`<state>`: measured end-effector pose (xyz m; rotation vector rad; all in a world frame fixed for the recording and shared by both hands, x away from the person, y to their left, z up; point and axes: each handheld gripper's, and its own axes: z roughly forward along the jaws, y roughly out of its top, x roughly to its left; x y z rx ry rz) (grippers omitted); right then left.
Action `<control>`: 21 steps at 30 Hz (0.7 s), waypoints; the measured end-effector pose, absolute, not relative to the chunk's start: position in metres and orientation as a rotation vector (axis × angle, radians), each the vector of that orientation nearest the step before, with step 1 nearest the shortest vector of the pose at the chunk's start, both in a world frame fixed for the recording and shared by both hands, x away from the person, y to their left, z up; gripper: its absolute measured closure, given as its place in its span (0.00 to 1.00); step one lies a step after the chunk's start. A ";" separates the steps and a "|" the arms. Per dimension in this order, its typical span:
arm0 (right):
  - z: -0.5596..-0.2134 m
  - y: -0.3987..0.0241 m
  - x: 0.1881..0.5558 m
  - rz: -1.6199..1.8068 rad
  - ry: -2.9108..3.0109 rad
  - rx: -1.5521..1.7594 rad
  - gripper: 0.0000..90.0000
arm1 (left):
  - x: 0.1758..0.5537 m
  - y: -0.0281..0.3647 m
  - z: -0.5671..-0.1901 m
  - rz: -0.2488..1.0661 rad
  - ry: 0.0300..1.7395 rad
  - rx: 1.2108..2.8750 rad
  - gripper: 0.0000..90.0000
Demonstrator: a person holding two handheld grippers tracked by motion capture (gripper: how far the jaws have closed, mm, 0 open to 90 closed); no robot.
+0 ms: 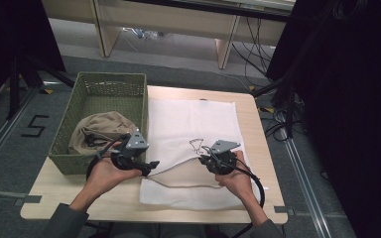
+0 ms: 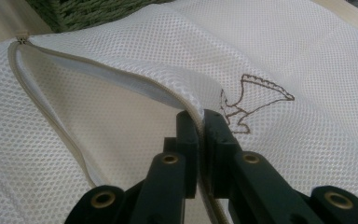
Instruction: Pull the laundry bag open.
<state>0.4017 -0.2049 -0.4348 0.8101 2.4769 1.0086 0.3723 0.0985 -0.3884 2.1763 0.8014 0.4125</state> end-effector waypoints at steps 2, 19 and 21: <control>-0.434 -0.205 0.402 1.003 2.482 0.805 0.96 | 0.374 0.103 -0.385 0.419 0.816 2.169 0.40; -0.434 -0.206 0.401 0.990 2.509 0.809 0.96 | 0.392 0.163 -0.371 0.485 0.973 2.091 0.36; -0.434 -0.206 0.402 0.989 2.511 0.803 0.96 | 0.395 0.171 -0.371 0.498 0.995 2.082 0.35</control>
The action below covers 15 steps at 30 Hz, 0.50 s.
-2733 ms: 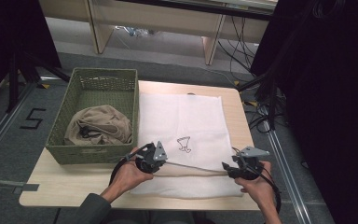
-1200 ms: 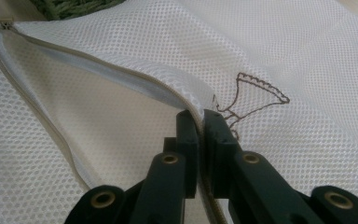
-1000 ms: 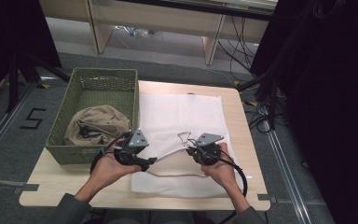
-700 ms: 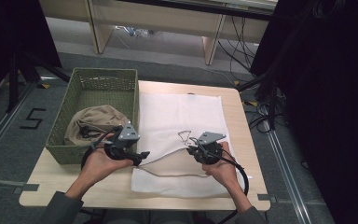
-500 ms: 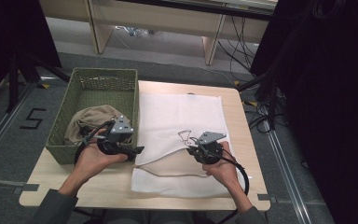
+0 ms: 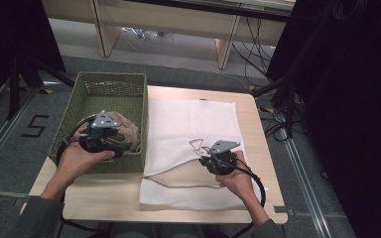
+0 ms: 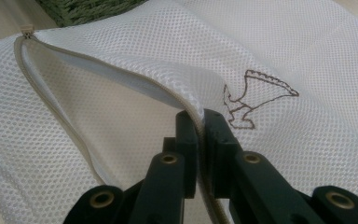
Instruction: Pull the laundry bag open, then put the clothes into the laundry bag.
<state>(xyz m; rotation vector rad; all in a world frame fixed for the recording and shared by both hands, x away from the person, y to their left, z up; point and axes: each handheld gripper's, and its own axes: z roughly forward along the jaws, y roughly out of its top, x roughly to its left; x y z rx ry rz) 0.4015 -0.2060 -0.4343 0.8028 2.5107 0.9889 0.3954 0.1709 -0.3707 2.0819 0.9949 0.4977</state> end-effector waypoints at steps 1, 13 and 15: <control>-0.434 -0.206 0.401 0.987 2.512 0.802 0.95 | 0.397 0.174 -0.371 0.502 1.006 2.079 0.35; -0.434 -0.206 0.401 0.991 2.513 0.805 0.95 | 0.413 0.199 -0.377 0.514 1.094 2.083 0.31; -0.434 -0.207 0.401 0.987 2.516 0.805 0.95 | 0.415 0.202 -0.377 0.516 1.109 2.077 0.30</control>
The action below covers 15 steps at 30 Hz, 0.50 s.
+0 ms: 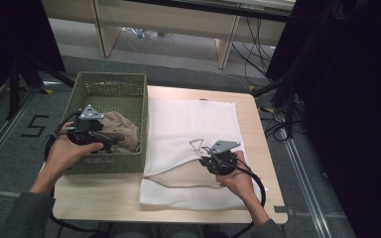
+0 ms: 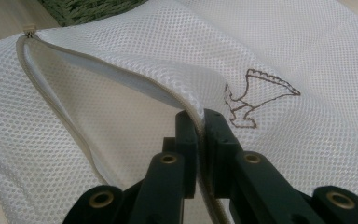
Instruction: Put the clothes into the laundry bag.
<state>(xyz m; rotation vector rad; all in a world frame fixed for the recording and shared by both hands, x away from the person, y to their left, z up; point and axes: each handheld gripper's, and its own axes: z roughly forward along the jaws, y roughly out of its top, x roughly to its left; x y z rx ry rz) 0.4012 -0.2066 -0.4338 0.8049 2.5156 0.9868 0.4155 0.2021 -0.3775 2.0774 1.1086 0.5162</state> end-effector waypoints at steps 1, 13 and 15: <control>-0.434 -0.207 0.401 0.987 2.514 0.806 0.95 | 0.417 0.204 -0.378 0.513 1.116 2.077 0.30; -0.434 -0.207 0.401 0.983 2.515 0.801 0.95 | 0.434 0.209 -0.385 0.502 1.164 2.099 0.25; -0.434 -0.206 0.401 0.983 2.517 0.799 0.95 | 0.438 0.210 -0.386 0.491 1.171 2.107 0.25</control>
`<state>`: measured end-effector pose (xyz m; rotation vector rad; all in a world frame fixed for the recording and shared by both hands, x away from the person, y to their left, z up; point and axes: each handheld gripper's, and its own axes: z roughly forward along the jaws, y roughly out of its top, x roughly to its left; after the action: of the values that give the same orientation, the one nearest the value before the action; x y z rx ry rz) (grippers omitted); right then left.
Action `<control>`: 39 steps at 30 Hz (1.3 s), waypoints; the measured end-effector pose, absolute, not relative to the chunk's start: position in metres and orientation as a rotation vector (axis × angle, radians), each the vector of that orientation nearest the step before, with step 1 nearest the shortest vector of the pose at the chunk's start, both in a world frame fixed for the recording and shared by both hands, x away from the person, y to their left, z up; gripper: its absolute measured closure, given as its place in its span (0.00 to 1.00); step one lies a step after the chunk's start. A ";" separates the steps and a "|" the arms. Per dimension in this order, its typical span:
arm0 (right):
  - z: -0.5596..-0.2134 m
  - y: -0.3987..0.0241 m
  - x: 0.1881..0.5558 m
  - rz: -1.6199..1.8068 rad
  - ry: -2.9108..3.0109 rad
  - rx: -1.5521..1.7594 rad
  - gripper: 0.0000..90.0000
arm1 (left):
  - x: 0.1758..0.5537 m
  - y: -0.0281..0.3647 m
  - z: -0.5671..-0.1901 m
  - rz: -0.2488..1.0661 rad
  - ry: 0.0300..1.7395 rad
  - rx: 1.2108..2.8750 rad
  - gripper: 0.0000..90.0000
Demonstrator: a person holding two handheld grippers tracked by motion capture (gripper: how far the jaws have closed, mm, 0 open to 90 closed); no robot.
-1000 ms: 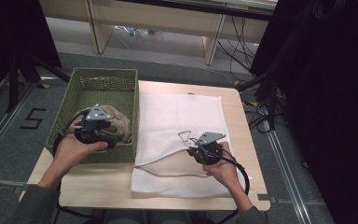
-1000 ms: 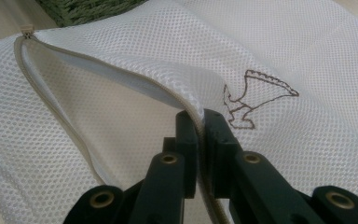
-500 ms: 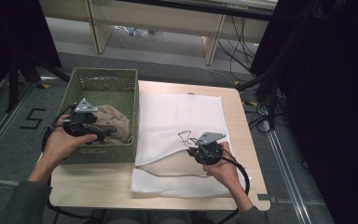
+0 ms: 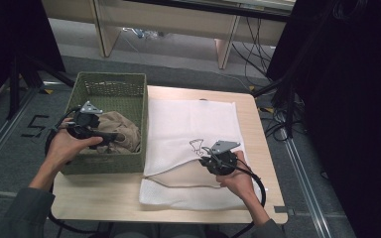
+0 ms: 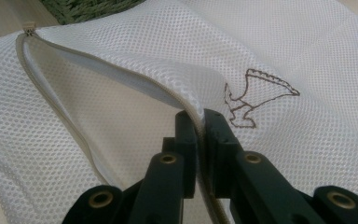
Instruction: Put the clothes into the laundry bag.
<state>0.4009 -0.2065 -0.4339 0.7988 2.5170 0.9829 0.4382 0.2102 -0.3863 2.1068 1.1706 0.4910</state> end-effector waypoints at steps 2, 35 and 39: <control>-0.434 -0.207 0.401 0.975 2.519 0.797 0.95 | 0.444 0.210 -0.390 0.489 1.173 2.120 0.24; -0.433 -0.207 0.401 0.971 2.521 0.792 0.95 | 0.472 0.203 -0.417 0.355 0.926 2.443 0.23; -0.433 -0.206 0.401 0.976 2.522 0.801 0.95 | 0.474 0.200 -0.420 0.361 0.924 2.494 0.23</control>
<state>0.4007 -0.2059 -0.4334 0.8007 2.5219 0.9760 0.4738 0.2004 -0.4197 2.4943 0.9240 0.3610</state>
